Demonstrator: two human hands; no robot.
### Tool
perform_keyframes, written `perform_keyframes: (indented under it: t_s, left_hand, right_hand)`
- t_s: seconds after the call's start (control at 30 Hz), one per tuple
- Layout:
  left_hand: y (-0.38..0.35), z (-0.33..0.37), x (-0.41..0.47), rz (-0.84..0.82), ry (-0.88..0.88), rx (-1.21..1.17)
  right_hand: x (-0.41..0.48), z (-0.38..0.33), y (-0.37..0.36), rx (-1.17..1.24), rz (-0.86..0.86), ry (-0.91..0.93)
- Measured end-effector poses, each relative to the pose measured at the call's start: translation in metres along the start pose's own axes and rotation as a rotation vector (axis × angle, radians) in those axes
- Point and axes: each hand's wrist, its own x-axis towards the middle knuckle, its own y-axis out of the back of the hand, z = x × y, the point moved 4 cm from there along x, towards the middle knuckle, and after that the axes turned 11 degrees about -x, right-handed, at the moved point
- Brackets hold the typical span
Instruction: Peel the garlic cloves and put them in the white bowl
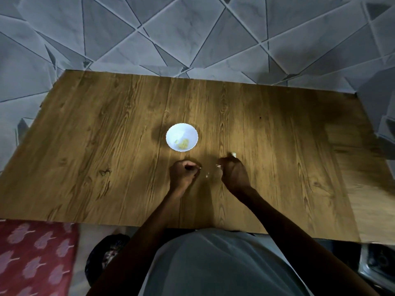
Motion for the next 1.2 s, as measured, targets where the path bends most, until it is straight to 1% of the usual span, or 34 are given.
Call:
perform_keyframes:
  t_s: [0.13,0.27,0.37,0.47,0.6,0.67,0.73,0.77,0.8,0.83,0.9,0.93,0.97,1.0,1.03,1.1,1.13,1.2]
  left_hand:
    - [0.006,-0.002,0.014,0.033,-0.045,0.124]
    - [0.006,-0.005,0.021,-0.010,-0.013,0.185]
    - [0.008,-0.007,0.021,0.029,-0.007,0.169]
    - [0.013,-0.012,0.016,0.082,-0.024,0.137]
    - [0.017,-0.008,0.002,0.128,-0.049,0.048]
    - [0.016,-0.013,0.000,0.118,-0.003,-0.047]
    - [0.012,-0.019,-0.004,0.086,0.085,-0.220]
    - [0.009,-0.021,-0.007,0.075,0.148,-0.325]
    - [0.007,-0.022,-0.010,0.066,0.222,-0.418]
    - [0.003,-0.022,-0.012,0.057,0.296,-0.512]
    - [-0.004,-0.017,-0.016,0.037,0.437,-0.702]
    - [-0.008,-0.012,-0.018,0.021,0.502,-0.788]
    - [-0.011,-0.010,-0.020,0.007,0.564,-0.873]
    - [-0.013,-0.007,-0.021,-0.008,0.621,-0.966]
    - [-0.017,-0.006,-0.023,-0.024,0.670,-1.055]
    - [-0.023,-0.005,-0.024,-0.042,0.731,-1.195]
    - [-0.026,-0.005,-0.025,-0.037,0.753,-1.228]
    - [-0.027,-0.003,-0.024,-0.019,0.777,-1.234]
  right_hand:
    - [-0.006,-0.019,-0.008,-0.193,-0.033,0.149]
    - [-0.014,-0.036,-0.014,-0.237,-0.017,0.243]
    - [-0.016,-0.040,-0.017,-0.235,0.020,0.299]
    - [-0.017,-0.039,-0.019,-0.228,0.043,0.392]
    - [-0.017,-0.036,-0.023,-0.264,0.071,0.491]
    - [-0.014,-0.039,-0.025,-0.314,0.098,0.512]
    - [-0.012,-0.044,-0.025,-0.353,0.111,0.515]
    - [-0.009,-0.045,-0.024,-0.339,0.100,0.488]
    - [-0.006,-0.045,-0.021,-0.264,0.063,0.417]
    - [-0.004,-0.043,-0.018,-0.136,0.036,0.311]
    - [-0.002,-0.039,-0.012,0.192,-0.013,0.088]
    - [-0.001,-0.039,-0.008,0.349,-0.003,0.022]
    - [-0.003,-0.042,-0.003,0.461,0.006,0.005]
    - [-0.004,-0.046,0.002,0.527,-0.006,0.025]
    - [-0.007,-0.052,0.007,0.541,-0.032,0.077]
    - [-0.012,-0.063,0.014,0.424,-0.063,0.211]
    - [-0.013,-0.065,0.017,0.361,-0.058,0.235]
    - [-0.011,-0.063,0.022,0.368,0.007,0.194]
